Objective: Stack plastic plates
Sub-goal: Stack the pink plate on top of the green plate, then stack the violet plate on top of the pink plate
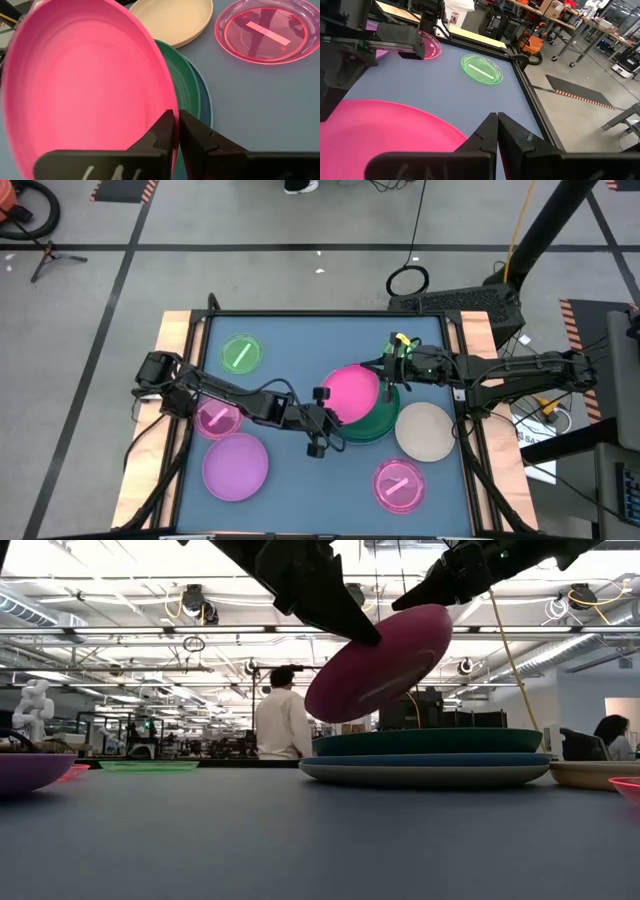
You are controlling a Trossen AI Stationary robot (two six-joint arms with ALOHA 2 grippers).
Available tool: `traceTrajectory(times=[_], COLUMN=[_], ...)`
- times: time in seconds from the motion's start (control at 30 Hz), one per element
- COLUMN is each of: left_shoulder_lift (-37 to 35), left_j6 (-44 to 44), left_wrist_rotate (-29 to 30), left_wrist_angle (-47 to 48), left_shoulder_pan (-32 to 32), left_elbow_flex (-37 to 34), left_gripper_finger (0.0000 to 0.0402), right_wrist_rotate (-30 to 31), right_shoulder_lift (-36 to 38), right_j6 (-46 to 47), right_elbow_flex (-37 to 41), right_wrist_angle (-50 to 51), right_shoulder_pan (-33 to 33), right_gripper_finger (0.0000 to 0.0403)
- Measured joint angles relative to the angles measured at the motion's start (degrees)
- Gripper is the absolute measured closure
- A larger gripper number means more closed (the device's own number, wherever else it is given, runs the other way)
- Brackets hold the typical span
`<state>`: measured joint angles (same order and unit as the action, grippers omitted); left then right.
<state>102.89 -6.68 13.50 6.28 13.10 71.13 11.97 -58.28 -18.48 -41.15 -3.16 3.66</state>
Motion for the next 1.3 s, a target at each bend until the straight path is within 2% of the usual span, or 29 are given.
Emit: traceTrajectory(times=[0.27, 0.4, 1.3], left_shoulder_lift=[0.0, -0.1, -0.1], left_j6=[1.2, 1.2, 3.0], left_wrist_rotate=[-0.1, -0.1, -0.1], left_wrist_angle=[0.4, 0.4, 0.3], left_shoulder_pan=[0.0, 0.0, -0.5], left_elbow_flex=[0.0, 0.0, 0.0], left_gripper_finger=[0.0312, 0.0295, 0.0293], right_wrist_rotate=[0.0, 0.0, 0.0], right_shoulder_lift=[0.0, 0.0, 0.0], right_j6=[0.0, 0.0, 0.0], right_elbow_flex=[0.0, 0.0, 0.0], right_wrist_angle=[0.0, 0.0, 0.0], right_shoulder_pan=[0.0, 0.0, 0.0], right_gripper_finger=[0.0397, 0.0397, 0.0397])
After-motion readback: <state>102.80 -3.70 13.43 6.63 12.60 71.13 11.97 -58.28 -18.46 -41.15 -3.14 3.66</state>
